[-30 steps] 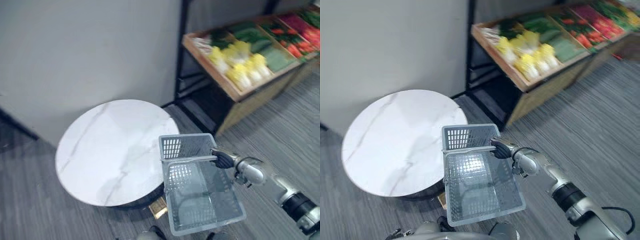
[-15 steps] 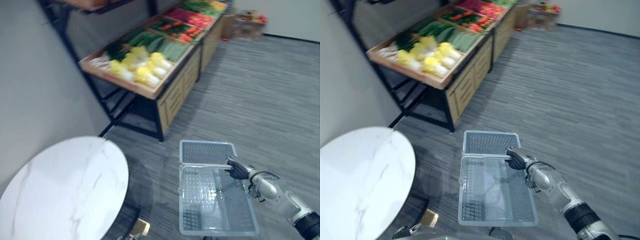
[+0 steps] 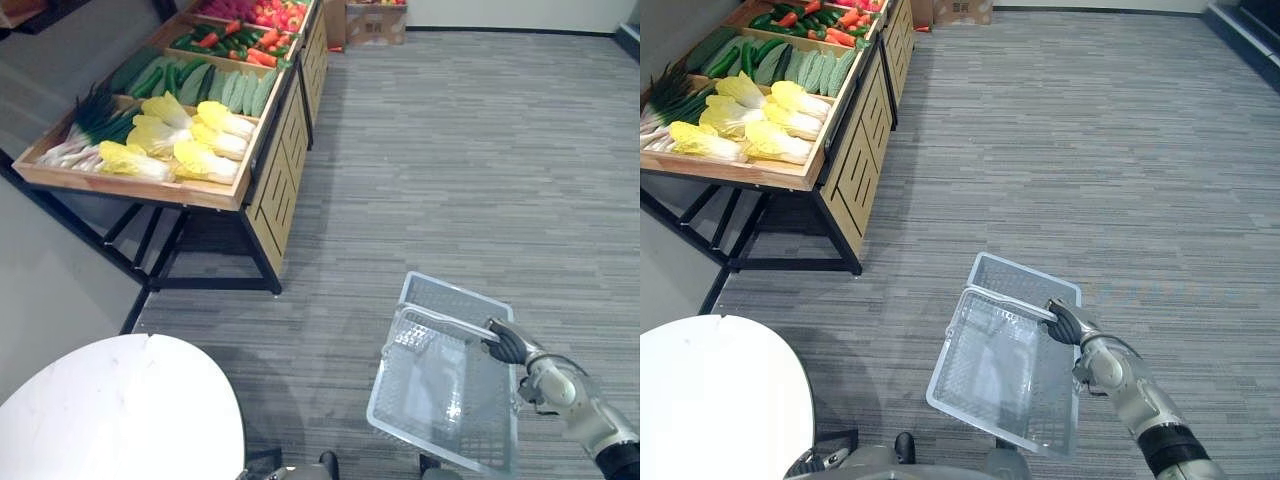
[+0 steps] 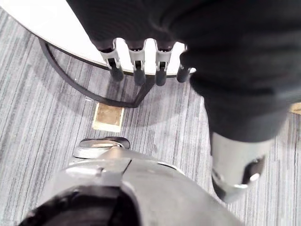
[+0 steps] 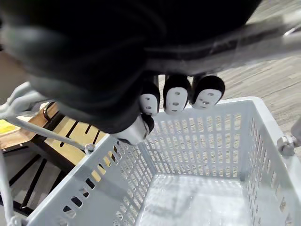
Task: Pick vegetable in the basket
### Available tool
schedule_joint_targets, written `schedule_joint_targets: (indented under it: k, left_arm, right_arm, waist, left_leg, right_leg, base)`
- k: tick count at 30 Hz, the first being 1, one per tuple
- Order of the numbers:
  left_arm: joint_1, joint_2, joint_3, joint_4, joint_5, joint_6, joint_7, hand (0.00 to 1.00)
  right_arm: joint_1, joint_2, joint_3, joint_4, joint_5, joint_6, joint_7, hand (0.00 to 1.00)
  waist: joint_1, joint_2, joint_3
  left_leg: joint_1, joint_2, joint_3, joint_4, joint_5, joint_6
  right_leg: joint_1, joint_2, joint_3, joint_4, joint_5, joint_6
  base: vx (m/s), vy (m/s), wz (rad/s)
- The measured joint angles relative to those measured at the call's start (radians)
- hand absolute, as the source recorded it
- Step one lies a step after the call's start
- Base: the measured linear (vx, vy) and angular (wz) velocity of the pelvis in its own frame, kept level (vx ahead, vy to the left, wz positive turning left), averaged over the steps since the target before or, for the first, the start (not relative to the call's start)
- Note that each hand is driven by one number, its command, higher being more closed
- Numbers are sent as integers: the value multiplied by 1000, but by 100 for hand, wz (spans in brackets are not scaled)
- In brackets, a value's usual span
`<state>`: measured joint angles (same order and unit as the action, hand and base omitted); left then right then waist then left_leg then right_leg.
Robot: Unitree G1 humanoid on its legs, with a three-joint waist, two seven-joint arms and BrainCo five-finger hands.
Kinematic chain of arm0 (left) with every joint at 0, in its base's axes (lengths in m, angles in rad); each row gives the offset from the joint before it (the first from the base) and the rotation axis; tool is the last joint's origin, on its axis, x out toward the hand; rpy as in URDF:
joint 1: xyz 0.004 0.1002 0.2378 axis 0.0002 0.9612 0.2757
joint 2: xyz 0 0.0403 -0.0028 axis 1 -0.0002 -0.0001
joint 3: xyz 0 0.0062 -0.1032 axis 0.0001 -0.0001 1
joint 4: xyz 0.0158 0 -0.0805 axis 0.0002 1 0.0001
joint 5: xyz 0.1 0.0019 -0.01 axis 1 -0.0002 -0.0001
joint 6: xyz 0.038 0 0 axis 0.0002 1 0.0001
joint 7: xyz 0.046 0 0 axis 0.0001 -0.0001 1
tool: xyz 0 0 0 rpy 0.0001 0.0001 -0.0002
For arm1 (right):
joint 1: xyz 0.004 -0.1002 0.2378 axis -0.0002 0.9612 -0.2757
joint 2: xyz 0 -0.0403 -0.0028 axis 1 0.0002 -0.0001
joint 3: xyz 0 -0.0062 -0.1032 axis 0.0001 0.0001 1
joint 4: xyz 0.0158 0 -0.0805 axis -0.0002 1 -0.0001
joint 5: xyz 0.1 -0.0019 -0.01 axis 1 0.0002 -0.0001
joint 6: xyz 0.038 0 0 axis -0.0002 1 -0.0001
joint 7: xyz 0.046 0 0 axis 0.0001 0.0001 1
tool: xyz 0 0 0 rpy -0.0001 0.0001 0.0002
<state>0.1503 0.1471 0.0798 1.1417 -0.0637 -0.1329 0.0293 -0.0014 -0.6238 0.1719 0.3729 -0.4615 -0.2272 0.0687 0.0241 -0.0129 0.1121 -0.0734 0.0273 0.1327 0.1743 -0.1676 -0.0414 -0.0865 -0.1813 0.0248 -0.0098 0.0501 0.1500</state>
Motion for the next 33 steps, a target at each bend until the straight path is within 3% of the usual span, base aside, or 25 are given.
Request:
schedule_joint_targets:
  k: [4, 7, 8, 9, 11, 13, 15, 18, 20, 21, 22, 23, 24, 25, 26, 29, 31, 33]
  left_arm:
    - [-3, 15, -34, -6, 9, 0, -1, 0]
    - [-5, 20, -64, -7, 30, 0, 5, 0]
    - [-9, 26, -84, -6, 39, 0, 6, 0]
    - [-10, 32, -93, -6, 40, 0, 6, 0]
    - [-18, 49, -118, -8, 40, 0, 6, 0]
    - [-29, 53, -135, -9, 42, 3, 8, 0]
    - [-52, 59, -153, -19, 46, 6, 8, 0]
    - [-125, 59, -196, -74, 47, 8, 10, 0]
    - [-183, 68, -203, -132, 47, 3, 15, 0]
    - [-204, 76, -208, -162, 47, 0, 19, 0]
    - [-211, 73, -212, -172, 47, -1, 25, 0]
    - [-222, 54, -232, -192, 48, -4, 31, 0]
    - [-225, 46, -232, -195, 47, -8, 34, 0]
    - [-238, 48, -231, -204, 47, -17, 37, 0]
    - [-249, 49, -228, -207, 47, -19, 43, 0]
    - [-245, 36, -229, -207, 38, -17, 45, 0]
    - [-230, 31, -223, -204, 37, -17, 45, 0]
    - [-209, 30, -195, -187, 37, -18, 45, 0]
  right_arm:
    - [8, 21, -8, 17, -12, 0, 0, 100]
    - [35, 35, -35, 37, -23, 11, -1, 100]
    - [53, 52, -61, 36, -39, 14, -8, 100]
    - [55, 60, -74, 35, -40, 17, -21, 100]
    - [58, 74, -97, 35, -40, 20, -43, 100]
    - [69, 88, -116, 35, -39, 21, -51, 100]
    - [69, 103, -125, 35, -39, 21, -54, 100]
    - [63, 104, -157, 36, -38, 20, -65, 100]
    - [62, 113, -170, 36, -38, 27, -76, 100]
    - [64, 129, -187, 36, -38, 32, -81, 100]
    - [65, 135, -196, 37, -38, 36, -81, 100]
    - [77, 135, -235, 36, -38, 45, -93, 100]
    - [78, 134, -249, 37, -38, 50, -91, 100]
    - [75, 136, -248, 37, -37, 57, -89, 100]
    - [79, 141, -239, 37, -36, 58, -80, 100]
    - [109, 150, -234, 37, -28, 63, -80, 100]
    - [108, 149, -223, 36, -28, 68, -82, 100]
    - [109, 148, -211, 36, -24, 73, -86, 100]
  waist:
    - [-13, -15, 1]
    - [-20, -10, 7]
    - [-27, -19, 17]
    - [-29, -10, 19]
    - [-56, -21, 35]
    - [-62, -35, 39]
    - [-73, -34, 45]
    - [-79, -19, 71]
    - [-84, -35, 80]
    - [-99, -54, 80]
    - [-106, -49, 79]
    - [-120, 20, 54]
    - [-118, 45, 42]
    - [-102, 63, 33]
    - [-100, 63, 33]
    - [-98, 56, 37]
    - [-83, 50, 40]
    - [-60, 38, 52]
  left_leg:
    - [13, -4, 34, -6, -8, 6]
    - [59, 3, 41, -1, -52, 18]
    - [89, 4, 30, -3, -63, 32]
    - [105, 2, 31, -5, -65, 36]
    - [148, 0, 44, -20, -65, 53]
    - [185, 1, 48, -53, -60, 63]
    - [191, 21, 44, -67, -61, 61]
    - [192, 54, 38, -67, -84, 27]
    - [219, 59, 19, -69, -115, -10]
    - [244, 60, 2, -67, -145, -42]
    - [258, 76, -8, -65, -162, -58]
    - [270, 152, -45, -53, -185, -75]
    - [261, 182, -69, -32, -180, -74]
    - [239, 207, -95, 22, -143, -84]
    - [193, 228, -129, 136, -86, -105]
    - [49, 248, -169, 513, 137, -126]
    - [-37, 251, -134, 728, 128, -117]
    - [-105, 248, -71, 829, 68, -67]
  right_leg:
    - [-44, 2, 35, 63, -14, -11]
    - [-89, 19, 39, 229, -38, -29]
    - [-139, 30, 39, 372, -35, -32]
    - [-155, 31, 38, 425, -32, -43]
    - [-221, 19, 10, 588, -16, -112]
    - [-236, 4, -32, 624, -28, -117]
    - [-245, 9, -97, 550, -41, -134]
    - [-243, 11, -159, 227, 5, -77]
    - [-240, -10, -166, 50, 24, -49]
    - [-237, -23, -177, 49, 19, -51]
    - [-241, -17, -178, 78, 79, -50]
    - [-275, 42, -205, 188, 90, -59]
    - [-288, 67, -220, 217, 55, -82]
    - [-292, 93, -228, 251, 22, -107]
    - [-275, 111, -241, 281, -9, -132]
    - [-152, 121, -272, 263, -89, -163]
    - [-62, 132, -266, 210, -95, -172]
    - [45, 136, -257, 139, -101, -180]
  base:
    - [-11, 33, -33]
    - [-37, 22, -34]
    - [-65, 24, -33]
    - [-65, 39, -28]
    - [-15, 37, -10]
    - [87, -3, -9]
    - [175, -56, -2]
    - [242, -113, 4]
    - [431, -258, 30]
    - [499, -345, 43]
    - [607, -402, 48]
    - [560, -340, 31]
    - [693, -407, 8]
    - [451, -290, -17]
    - [697, -415, -3]
    - [560, -269, 13]
    - [518, -194, -15]
    - [392, -92, -15]
